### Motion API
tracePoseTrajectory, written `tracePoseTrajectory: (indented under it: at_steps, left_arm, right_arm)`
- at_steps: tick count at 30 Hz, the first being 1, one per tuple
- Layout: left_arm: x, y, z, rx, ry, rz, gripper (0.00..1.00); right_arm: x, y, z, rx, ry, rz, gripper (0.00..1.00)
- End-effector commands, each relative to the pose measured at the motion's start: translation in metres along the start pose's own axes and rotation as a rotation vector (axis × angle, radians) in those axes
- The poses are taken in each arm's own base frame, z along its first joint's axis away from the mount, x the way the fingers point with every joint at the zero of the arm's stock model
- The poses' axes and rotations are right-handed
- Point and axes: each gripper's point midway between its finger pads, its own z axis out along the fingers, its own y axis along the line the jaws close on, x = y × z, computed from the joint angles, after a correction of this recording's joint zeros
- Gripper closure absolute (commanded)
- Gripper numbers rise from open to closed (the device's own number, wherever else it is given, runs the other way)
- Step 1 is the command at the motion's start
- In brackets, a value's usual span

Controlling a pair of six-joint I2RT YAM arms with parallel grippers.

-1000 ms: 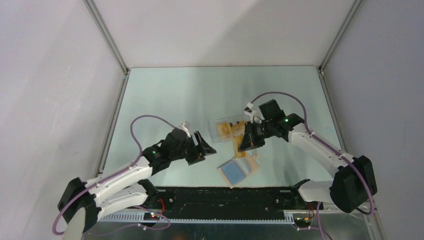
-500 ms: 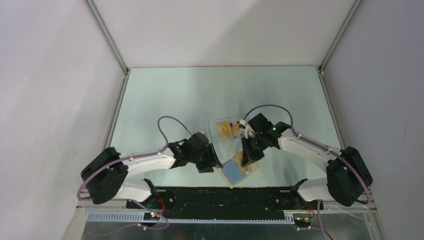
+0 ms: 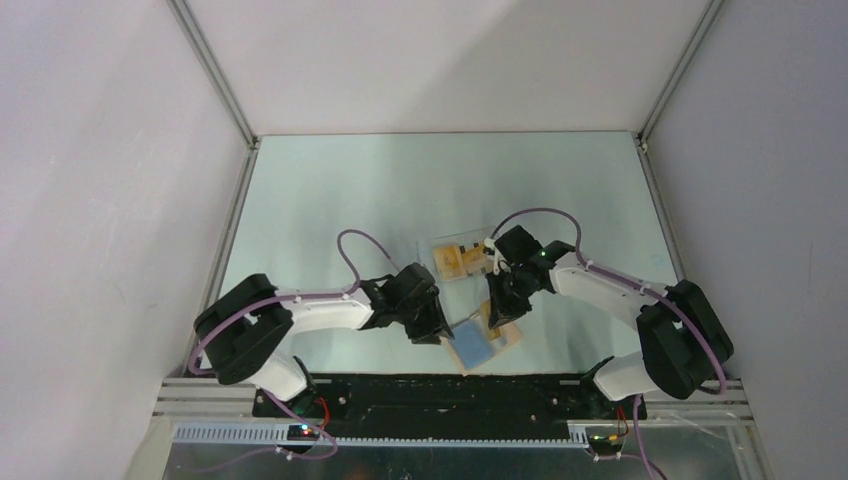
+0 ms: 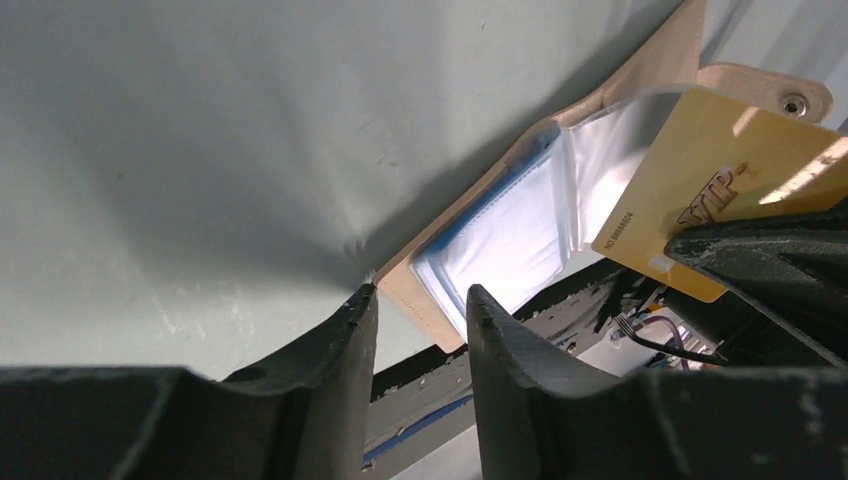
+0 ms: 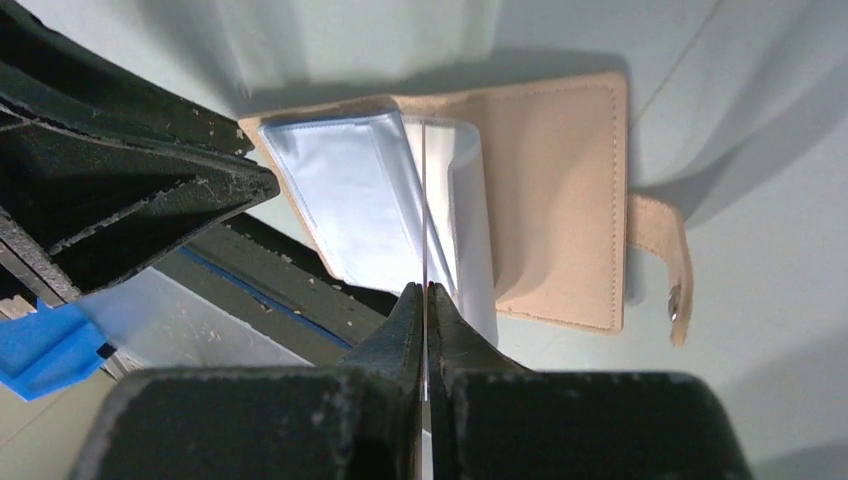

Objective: Put the credit cards into the card holder
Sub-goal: Move the card holder to the center of the board.

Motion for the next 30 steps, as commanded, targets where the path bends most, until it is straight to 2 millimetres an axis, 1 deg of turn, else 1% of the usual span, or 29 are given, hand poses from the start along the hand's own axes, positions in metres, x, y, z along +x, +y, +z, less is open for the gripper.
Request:
tracePoseTrajectory:
  at_steps: [1, 5, 6, 7, 8, 9, 10, 11, 12, 13, 14, 15, 16, 17, 18, 23, 25, 26, 27, 28, 29, 30]
  left_arm:
    - [-0.008, -0.016, 0.006, 0.007, -0.016, 0.034, 0.60]
    - [-0.013, -0.022, 0.012, 0.002, -0.022, 0.049, 0.63]
    - [-0.013, -0.021, 0.013, -0.006, -0.023, 0.055, 0.65]
    - [-0.017, -0.026, 0.013, -0.001, -0.036, 0.061, 0.67]
    - [-0.018, -0.026, 0.014, -0.007, -0.038, 0.070, 0.71]
    - [-0.023, -0.033, 0.014, 0.002, -0.050, 0.077, 0.73]
    - [-0.023, -0.031, 0.017, -0.012, -0.045, 0.087, 0.76]
    - [-0.027, -0.039, 0.017, -0.005, -0.050, 0.095, 0.77]
    - [-0.028, -0.037, 0.022, -0.018, -0.044, 0.108, 0.80]
    - [-0.032, -0.045, 0.022, -0.009, -0.044, 0.114, 0.83]
    - [-0.033, -0.043, 0.026, -0.021, -0.038, 0.122, 0.87]
    - [-0.037, -0.047, 0.027, -0.016, -0.043, 0.124, 0.89]
    - [-0.038, -0.045, 0.031, -0.028, -0.038, 0.130, 0.94]
    - [-0.042, -0.048, 0.031, -0.022, -0.042, 0.129, 0.99]
    - [-0.043, -0.047, 0.034, -0.028, -0.040, 0.133, 0.99]
    - [-0.055, -0.047, 0.032, -0.027, -0.059, 0.145, 1.00]
    - [-0.061, -0.053, 0.023, -0.005, -0.083, 0.171, 0.99]
    - [-0.065, -0.054, 0.020, -0.004, -0.106, 0.181, 0.96]
    - [-0.069, -0.061, 0.011, 0.016, -0.132, 0.209, 0.92]
    - [-0.076, -0.061, 0.007, 0.014, -0.167, 0.217, 0.88]
    - [-0.081, -0.067, -0.002, 0.030, -0.195, 0.237, 0.78]
    - [-0.088, -0.066, -0.005, 0.026, -0.222, 0.237, 0.73]
  right_arm:
    - [-0.006, -0.013, -0.002, 0.034, -0.015, 0.031, 1.00]
    - [-0.010, -0.016, -0.008, 0.011, -0.030, 0.056, 1.00]
    - [-0.012, -0.018, -0.011, 0.010, -0.037, 0.064, 1.00]
    - [-0.014, -0.020, -0.012, 0.007, -0.042, 0.070, 1.00]
    - [-0.014, -0.021, -0.013, 0.007, -0.042, 0.074, 1.00]
    - [-0.015, -0.023, -0.014, 0.003, -0.043, 0.082, 1.00]
    - [-0.015, -0.024, -0.014, 0.001, -0.042, 0.085, 1.00]
    - [-0.016, -0.027, -0.015, 0.003, -0.043, 0.090, 1.00]
    - [-0.015, -0.028, -0.015, 0.003, -0.041, 0.093, 1.00]
    - [-0.016, -0.030, -0.016, 0.006, -0.040, 0.098, 1.00]
    - [-0.015, -0.031, -0.016, 0.006, -0.038, 0.099, 1.00]
    - [-0.015, -0.033, -0.016, 0.007, -0.037, 0.104, 1.00]
    - [-0.014, -0.034, -0.016, 0.004, -0.036, 0.106, 1.00]
    - [-0.015, -0.035, -0.016, 0.004, -0.038, 0.109, 1.00]
    - [-0.014, -0.035, -0.017, 0.004, -0.038, 0.113, 1.00]
    - [-0.016, -0.033, -0.019, -0.011, -0.048, 0.120, 1.00]
    - [-0.017, -0.030, -0.022, -0.026, -0.056, 0.116, 1.00]
    - [-0.018, -0.029, -0.023, -0.031, -0.065, 0.113, 1.00]
    - [-0.019, -0.028, -0.024, -0.035, -0.071, 0.109, 1.00]
    - [-0.020, -0.027, -0.026, -0.041, -0.079, 0.110, 1.00]
    - [-0.021, -0.026, -0.026, -0.048, -0.082, 0.109, 1.00]
    - [-0.022, -0.026, -0.027, -0.050, -0.086, 0.113, 1.00]
